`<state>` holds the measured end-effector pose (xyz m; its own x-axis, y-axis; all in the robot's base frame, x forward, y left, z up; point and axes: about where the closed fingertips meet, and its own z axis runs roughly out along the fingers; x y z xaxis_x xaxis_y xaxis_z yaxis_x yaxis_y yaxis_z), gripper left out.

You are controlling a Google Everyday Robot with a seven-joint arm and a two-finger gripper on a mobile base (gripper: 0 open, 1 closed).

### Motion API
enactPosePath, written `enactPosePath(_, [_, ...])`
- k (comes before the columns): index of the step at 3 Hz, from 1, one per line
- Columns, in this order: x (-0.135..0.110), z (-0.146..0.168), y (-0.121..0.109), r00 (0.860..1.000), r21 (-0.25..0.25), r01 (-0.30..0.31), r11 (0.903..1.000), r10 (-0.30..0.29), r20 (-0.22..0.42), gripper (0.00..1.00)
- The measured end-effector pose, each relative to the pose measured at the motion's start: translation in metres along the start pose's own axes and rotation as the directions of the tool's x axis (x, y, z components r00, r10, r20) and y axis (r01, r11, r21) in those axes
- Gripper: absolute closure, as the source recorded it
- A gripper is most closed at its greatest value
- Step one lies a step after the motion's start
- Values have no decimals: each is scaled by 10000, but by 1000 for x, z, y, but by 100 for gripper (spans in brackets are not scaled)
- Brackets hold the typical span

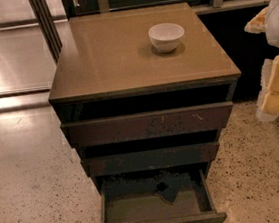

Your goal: Pick sponge from bottom drawer and place on counter

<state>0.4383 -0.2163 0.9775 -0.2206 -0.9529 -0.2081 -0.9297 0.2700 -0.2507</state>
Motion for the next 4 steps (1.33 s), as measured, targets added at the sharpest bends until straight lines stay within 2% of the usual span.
enactPosePath(1, [0,0,0,10000,1,0,10000,0,1,0])
enactPosePath(2, [-1,3,-1,10000,102,-31,9999,30,66,19])
enactPosePath(3, [0,33,0,9989,-111,-249,9996,254,401,41])
enactPosePath(4, [6,84,4,9960,-601,-514,9969,555,700,64])
